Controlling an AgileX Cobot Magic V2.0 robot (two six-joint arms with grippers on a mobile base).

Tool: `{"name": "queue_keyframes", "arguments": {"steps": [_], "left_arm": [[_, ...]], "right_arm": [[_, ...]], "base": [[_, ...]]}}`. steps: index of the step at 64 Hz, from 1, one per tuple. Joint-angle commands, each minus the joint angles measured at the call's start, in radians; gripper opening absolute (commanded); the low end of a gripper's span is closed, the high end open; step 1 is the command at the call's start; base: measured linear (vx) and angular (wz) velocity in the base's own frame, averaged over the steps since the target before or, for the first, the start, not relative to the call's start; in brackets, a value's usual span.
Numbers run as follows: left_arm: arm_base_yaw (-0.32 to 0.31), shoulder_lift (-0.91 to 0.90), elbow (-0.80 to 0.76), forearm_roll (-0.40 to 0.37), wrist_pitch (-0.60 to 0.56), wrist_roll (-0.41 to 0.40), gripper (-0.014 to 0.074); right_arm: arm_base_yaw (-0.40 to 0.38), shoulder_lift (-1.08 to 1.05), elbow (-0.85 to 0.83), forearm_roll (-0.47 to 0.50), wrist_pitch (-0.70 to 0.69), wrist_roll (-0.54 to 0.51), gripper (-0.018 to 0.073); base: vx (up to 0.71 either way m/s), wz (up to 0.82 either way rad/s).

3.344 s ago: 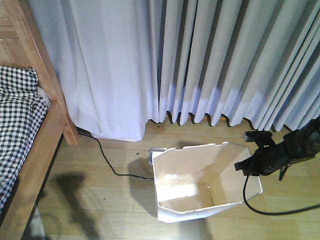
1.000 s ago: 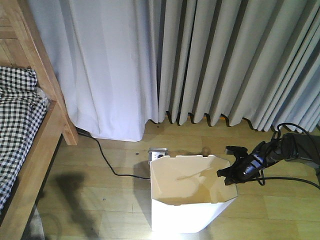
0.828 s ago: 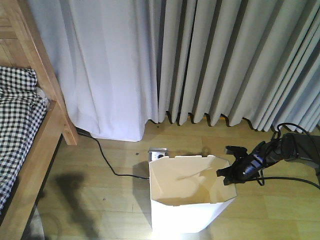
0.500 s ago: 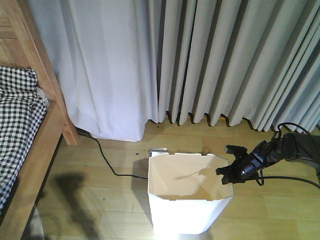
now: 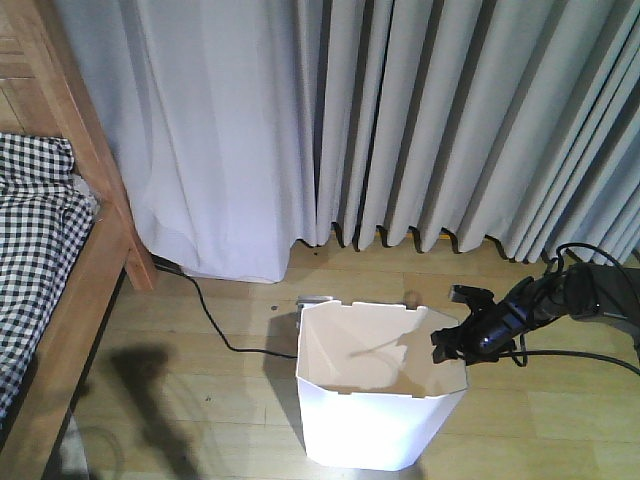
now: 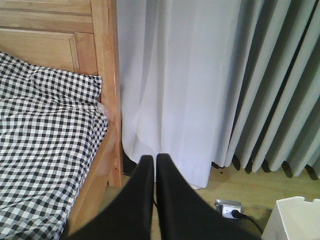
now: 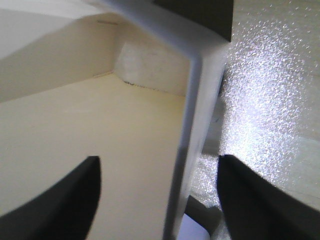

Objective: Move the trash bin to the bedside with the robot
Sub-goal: 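Lower the bin to the floor beside the bed with the right gripper, then open the right gripper and lift it away from the bin rim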

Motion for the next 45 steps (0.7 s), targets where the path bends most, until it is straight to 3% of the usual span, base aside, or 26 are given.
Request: {"name": "queue_keyframes", "arguments": {"steps": [1,19,34,45], "left_arm": [[-0.003,-0.014,0.003,-0.002,-0.066,-0.004,-0.0006],[-0.003,-0.014,0.003,-0.002,-0.066,-0.004,-0.0006],[-0.003,-0.014,0.003,-0.002,-0.066,-0.004,-0.0006],[-0.003,-0.014,0.003,-0.002,-0.066,-0.004,-0.0006]], "right_arm": [[-0.003,-0.074,-0.015,0.012,-0.007,-0.005,0.0553],[-0.004,-0.070,-0.012,0.033,-0.030,-0.003,0.0556],[-0.004,-0.132,0.000,0.003,0.042,0.018,0.0547],[-0.003,-0.256,0.198,0.020,-0.154,0.032,0.0547]], "base": [[0.00,0.00],[0.00,0.00],[0.00,0.00],[0.00,0.00]]}}
